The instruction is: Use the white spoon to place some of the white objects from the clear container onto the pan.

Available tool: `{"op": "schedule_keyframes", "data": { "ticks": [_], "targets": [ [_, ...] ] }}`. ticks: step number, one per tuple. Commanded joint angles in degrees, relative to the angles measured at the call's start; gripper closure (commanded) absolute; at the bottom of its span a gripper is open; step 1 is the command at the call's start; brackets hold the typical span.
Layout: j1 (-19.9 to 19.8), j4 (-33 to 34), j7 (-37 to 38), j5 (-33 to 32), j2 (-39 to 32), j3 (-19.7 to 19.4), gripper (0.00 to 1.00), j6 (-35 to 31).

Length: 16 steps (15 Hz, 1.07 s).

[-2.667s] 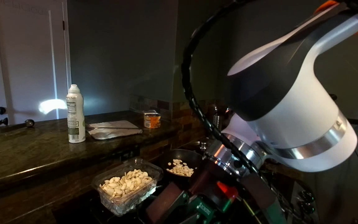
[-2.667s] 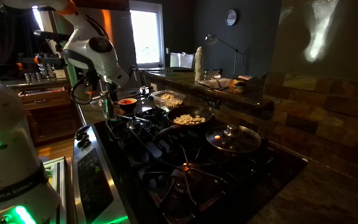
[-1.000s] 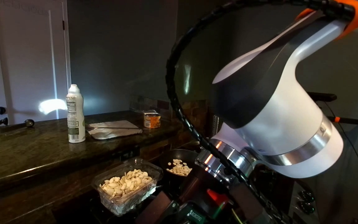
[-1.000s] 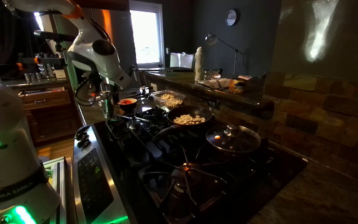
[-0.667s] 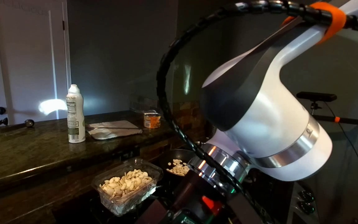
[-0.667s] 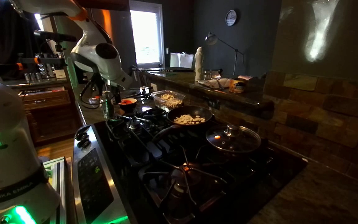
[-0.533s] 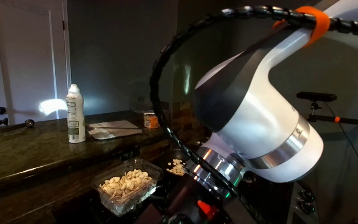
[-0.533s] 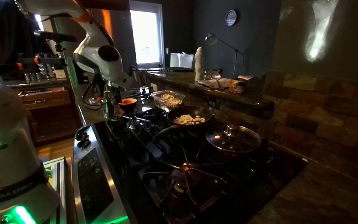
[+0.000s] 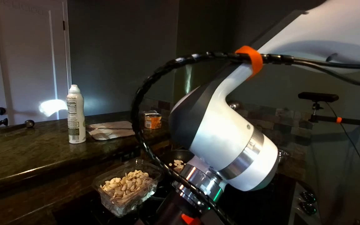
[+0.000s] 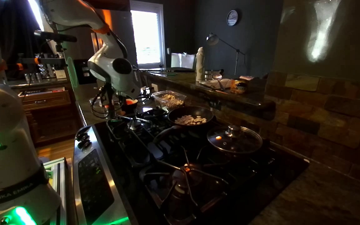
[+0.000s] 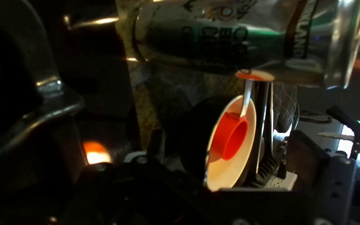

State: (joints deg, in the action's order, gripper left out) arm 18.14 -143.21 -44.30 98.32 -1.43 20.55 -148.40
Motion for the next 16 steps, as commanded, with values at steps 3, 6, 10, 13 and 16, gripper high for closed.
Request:
{"op": "schedule_keyframes", "data": {
  "ticks": [3, 6, 10, 13, 16],
  "targets": [
    [-1.29, 2.82, -3.34, 1.45, -3.43, -3.45, 0.09, 4.16],
    [-1.62, 2.74, -2.09, 0.15, -3.21, -4.34, 0.35, 5.94],
    [-1.54, 0.84, 0.11, -1.02, -1.28, -4.68, 0.48, 5.22],
    [-1.33, -1.34, 1.28, -1.06, 0.93, -4.56, 0.42, 3.99],
    [-1.20, -3.56, 2.34, -0.82, 3.24, -4.21, 0.35, 4.14]
  ]
}}
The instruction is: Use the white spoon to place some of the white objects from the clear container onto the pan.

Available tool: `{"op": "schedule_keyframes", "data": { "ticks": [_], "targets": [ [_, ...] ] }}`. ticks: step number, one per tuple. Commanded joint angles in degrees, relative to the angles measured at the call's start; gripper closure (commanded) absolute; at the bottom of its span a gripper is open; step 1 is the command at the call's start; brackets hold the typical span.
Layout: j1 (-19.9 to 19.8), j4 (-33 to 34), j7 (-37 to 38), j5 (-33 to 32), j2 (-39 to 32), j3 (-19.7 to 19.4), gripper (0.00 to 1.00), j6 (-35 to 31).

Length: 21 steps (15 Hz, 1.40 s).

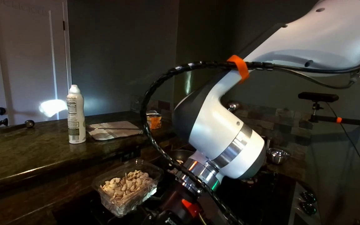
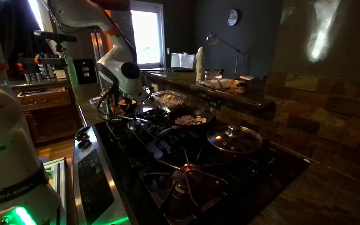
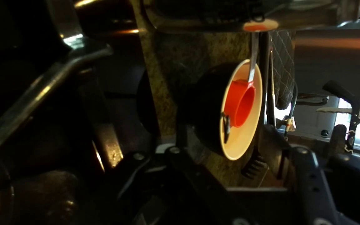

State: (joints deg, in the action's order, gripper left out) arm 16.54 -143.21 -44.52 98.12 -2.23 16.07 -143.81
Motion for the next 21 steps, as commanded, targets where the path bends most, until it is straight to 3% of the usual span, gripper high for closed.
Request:
{"op": "schedule_keyframes", "data": {
  "ticks": [1, 6, 7, 12, 15, 21],
  "targets": [
    [0.49, -4.29, 2.70, -0.32, 5.13, 0.46, 0.36, -0.44],
    [0.84, -6.06, 3.62, 0.99, 8.71, 1.65, 0.52, -1.09],
    [0.98, -6.15, 4.26, 0.53, 8.90, 1.97, 0.60, -1.19],
    [1.86, -5.55, 6.31, -0.09, 8.27, 3.85, 0.57, -1.26],
    [2.10, -5.36, 7.06, -0.21, 7.82, 4.52, 0.49, -2.00],
    [1.71, -4.12, 5.27, 1.18, 5.49, 4.31, 0.48, -3.15]
  ]
}}
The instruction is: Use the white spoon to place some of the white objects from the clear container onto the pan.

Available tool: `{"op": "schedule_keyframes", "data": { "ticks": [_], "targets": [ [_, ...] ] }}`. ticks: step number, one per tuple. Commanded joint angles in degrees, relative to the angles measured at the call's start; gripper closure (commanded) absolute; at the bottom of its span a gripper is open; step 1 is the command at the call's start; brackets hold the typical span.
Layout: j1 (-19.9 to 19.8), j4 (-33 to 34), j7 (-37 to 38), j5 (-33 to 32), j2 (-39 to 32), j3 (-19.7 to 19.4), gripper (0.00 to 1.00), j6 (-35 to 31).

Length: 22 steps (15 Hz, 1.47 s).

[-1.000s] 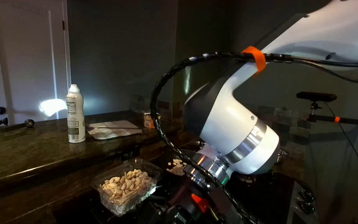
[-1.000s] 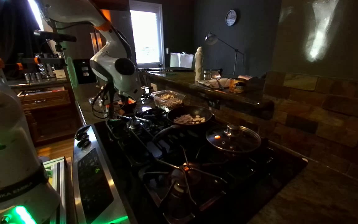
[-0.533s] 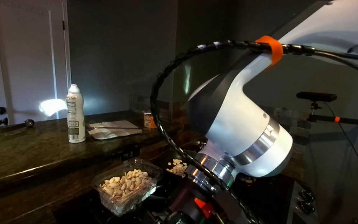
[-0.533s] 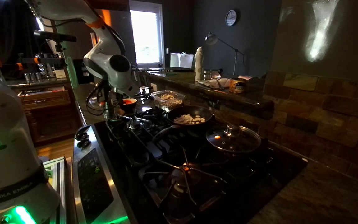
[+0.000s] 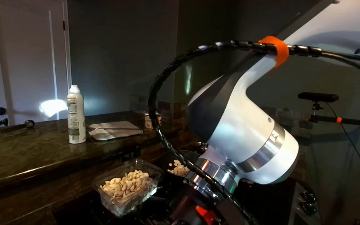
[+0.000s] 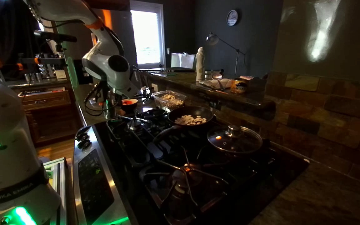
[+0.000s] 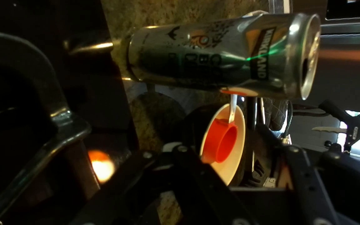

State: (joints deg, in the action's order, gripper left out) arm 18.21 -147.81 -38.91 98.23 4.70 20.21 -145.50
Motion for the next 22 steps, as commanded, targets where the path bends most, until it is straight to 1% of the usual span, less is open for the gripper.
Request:
{"op": "schedule_keyframes", "data": {
  "ticks": [1, 8, 14, 16, 17, 18, 19, 21, 22],
  "targets": [
    [-0.01, 0.84, -0.85, 1.59, -2.05, 0.12, 0.51, -1.74],
    [-0.27, 2.86, -3.77, 5.44, -5.00, -0.84, 0.56, -1.06],
    [-0.44, 4.59, -6.93, 8.02, -7.28, -1.95, 0.54, -0.59],
    [-0.36, 4.90, -7.43, 8.48, -7.87, -2.23, 0.51, -0.61],
    [-0.31, 4.91, -7.43, 8.59, -7.93, -2.33, 0.51, -0.63],
    [-0.31, 4.83, -7.58, 8.80, -7.91, -2.47, 0.54, -0.62],
    [-0.30, 4.79, -7.67, 8.99, -7.82, -2.58, 0.64, -0.70],
    [-0.31, 4.79, -7.88, 9.25, -7.84, -2.75, 0.88, -0.70],
    [-0.31, 4.77, -7.99, 9.44, -7.86, -2.82, 0.96, -0.67]
  ]
}}
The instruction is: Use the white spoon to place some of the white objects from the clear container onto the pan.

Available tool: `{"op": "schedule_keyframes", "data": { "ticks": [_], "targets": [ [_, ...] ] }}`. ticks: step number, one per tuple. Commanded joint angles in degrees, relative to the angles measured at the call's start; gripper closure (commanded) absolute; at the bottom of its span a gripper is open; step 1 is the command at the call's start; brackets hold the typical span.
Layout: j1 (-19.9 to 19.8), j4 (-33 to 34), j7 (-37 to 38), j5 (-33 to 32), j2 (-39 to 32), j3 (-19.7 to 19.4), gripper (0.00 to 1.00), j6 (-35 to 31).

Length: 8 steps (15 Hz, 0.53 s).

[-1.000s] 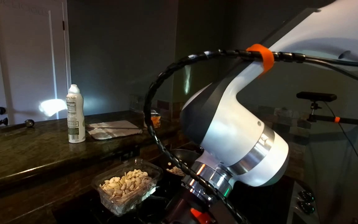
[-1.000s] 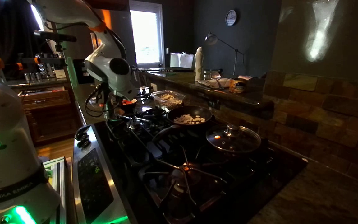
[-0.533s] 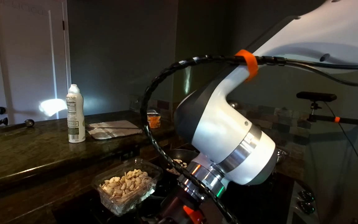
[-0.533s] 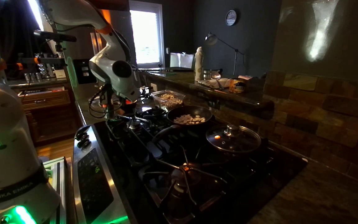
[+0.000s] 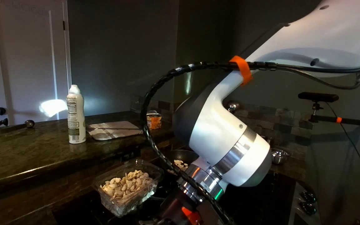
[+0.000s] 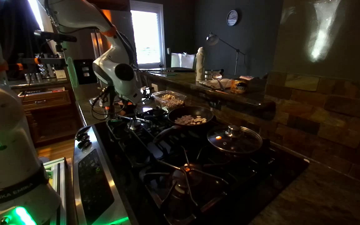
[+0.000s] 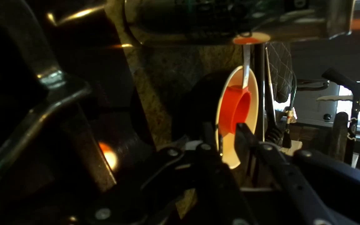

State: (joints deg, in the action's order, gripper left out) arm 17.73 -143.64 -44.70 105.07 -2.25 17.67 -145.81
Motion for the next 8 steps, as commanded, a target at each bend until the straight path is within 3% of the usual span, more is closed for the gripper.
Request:
{"op": "schedule_keyframes", "data": {
  "ticks": [1, 8],
  "targets": [
    [0.16, 0.59, -2.36, 2.71, -0.89, -0.35, 1.00, -0.36],
    [-0.01, -0.37, 0.88, -0.82, 3.09, -0.47, 0.99, -0.37]
  ]
}}
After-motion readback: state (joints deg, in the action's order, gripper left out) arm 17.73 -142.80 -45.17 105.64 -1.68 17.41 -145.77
